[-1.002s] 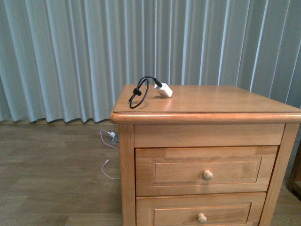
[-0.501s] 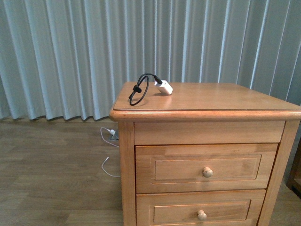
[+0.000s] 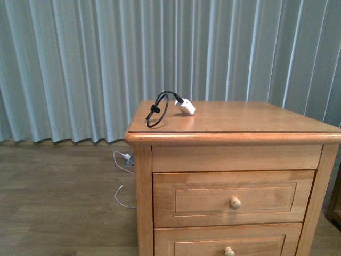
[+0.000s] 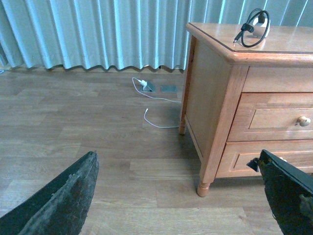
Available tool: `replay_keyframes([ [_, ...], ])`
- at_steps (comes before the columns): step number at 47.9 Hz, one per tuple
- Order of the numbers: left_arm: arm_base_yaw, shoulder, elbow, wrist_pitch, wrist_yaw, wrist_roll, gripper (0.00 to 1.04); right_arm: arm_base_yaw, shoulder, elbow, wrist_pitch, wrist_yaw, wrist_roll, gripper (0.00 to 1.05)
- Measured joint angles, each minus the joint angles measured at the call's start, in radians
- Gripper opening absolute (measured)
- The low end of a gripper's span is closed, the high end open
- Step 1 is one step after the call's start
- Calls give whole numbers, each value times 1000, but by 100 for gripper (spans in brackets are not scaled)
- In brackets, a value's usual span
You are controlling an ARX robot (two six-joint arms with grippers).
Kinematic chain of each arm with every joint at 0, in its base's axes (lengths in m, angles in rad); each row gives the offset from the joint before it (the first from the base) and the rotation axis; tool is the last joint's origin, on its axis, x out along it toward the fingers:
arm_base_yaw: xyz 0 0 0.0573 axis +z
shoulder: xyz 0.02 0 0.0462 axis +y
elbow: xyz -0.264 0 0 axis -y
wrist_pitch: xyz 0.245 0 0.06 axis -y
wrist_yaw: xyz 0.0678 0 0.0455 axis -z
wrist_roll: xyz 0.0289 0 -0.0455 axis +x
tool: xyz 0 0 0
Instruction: Put charger into drawer
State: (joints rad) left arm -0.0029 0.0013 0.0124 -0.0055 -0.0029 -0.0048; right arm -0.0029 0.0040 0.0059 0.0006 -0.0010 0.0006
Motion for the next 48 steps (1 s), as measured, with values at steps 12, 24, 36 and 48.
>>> replay_keyframes([
  [12,0,0,0,0,0,0,99,95,288,67,36,117,31,97],
  [24,0,0,0,0,0,0,99,213,848,213,391,113,48,97],
  [36,0,0,0,0,0,0,99,286,1317,409,639,148,21,97],
  [48,0,0,0,0,0,0,99,327,1733,637,754,169,13,97],
])
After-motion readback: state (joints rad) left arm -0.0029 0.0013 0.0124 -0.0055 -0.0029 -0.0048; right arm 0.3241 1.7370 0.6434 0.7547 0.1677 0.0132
